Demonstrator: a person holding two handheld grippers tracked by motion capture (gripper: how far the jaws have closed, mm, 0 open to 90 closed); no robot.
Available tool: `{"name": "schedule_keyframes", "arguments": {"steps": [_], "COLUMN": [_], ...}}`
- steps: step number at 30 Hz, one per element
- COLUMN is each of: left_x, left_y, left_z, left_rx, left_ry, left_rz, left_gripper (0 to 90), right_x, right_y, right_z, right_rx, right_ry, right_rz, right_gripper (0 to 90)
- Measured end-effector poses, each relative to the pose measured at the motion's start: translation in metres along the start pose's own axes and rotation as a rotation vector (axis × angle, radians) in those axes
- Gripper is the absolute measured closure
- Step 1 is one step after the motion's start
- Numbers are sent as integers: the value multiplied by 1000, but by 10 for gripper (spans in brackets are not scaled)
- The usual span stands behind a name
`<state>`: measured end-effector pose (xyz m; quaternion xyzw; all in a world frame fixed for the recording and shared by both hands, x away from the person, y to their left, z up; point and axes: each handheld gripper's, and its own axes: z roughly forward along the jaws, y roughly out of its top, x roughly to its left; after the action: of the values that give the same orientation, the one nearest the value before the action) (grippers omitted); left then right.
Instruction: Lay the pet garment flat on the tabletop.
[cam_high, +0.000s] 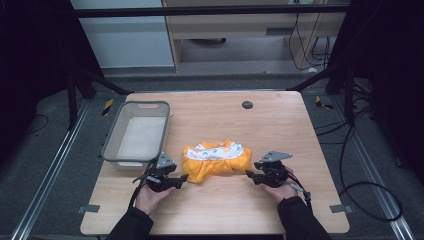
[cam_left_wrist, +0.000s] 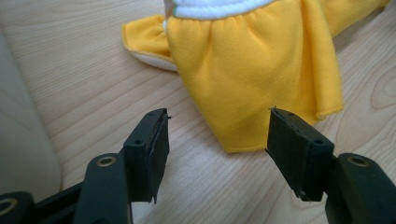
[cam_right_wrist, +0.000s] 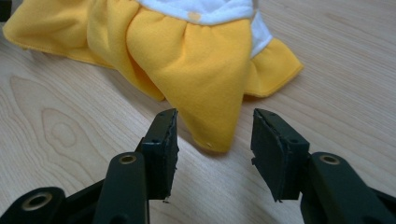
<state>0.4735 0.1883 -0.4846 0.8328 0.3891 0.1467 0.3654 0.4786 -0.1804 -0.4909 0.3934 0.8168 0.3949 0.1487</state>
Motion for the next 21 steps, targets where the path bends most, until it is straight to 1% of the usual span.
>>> {"name": "schedule_keyframes", "arguments": {"steps": [2, 3, 5, 7, 8, 9, 10, 11, 14, 15, 16, 17, 18, 19, 20, 21], "left_x": [0, -1, -1, -1, -1, -1, -1, -1, -2, -2, -2, -2, -2, -2, -2, -2], "left_y": [0, 1, 1, 1, 1, 1, 1, 1, 1, 1, 1, 2, 2, 3, 3, 4], "left_z": [2, 5, 7, 10, 10, 11, 11, 12, 11, 11, 11, 8, 8, 5, 5, 0], "left_rx": [1, 6, 10, 19, 19, 27, 27, 34, 39, 42, 42, 35, 35, 27, 27, 9], "left_ry": [-5, -7, -12, -26, -26, -42, -42, -49, -66, -71, -71, -75, -75, -78, -78, -88], "left_rz": [7, 13, 17, 5, 5, -7, -7, -8, -4, -3, -3, -4, -4, -1, -1, -7], "left_gripper": [419, 433, 494, 567, 587, 633, 674, 717, 851, 861, 865, 869, 871, 873, 874, 875], "right_x": [1, 2, 2, 3, 3, 3, 3, 3, 3, 3, 3, 4, 4, 5, 5, 5], "right_y": [1, 2, 3, 3, 3, 3, 3, 3, 4, 4, 4, 5, 6, 6, 7, 7], "right_z": [2, 5, 8, 10, 10, 11, 11, 10, 8, 8, 8, 6, 5, 4, 3, 2], "right_rx": [-1, -3, -6, 0, 0, 15, 15, 17, 25, 22, 22, 22, 26, 29, 24, 21], "right_ry": [3, 4, 7, 8, 8, 11, 11, 11, 13, 20, 20, 25, 32, 31, 34, 41], "right_rz": [-1, -3, -6, -13, -13, -15, -15, -15, -11, -9, -9, -1, 3, 0, -4, 2], "right_gripper": [514, 523, 539, 566, 566, 619, 619, 678, 790, 816, 816, 861, 866, 869, 870, 871]}}
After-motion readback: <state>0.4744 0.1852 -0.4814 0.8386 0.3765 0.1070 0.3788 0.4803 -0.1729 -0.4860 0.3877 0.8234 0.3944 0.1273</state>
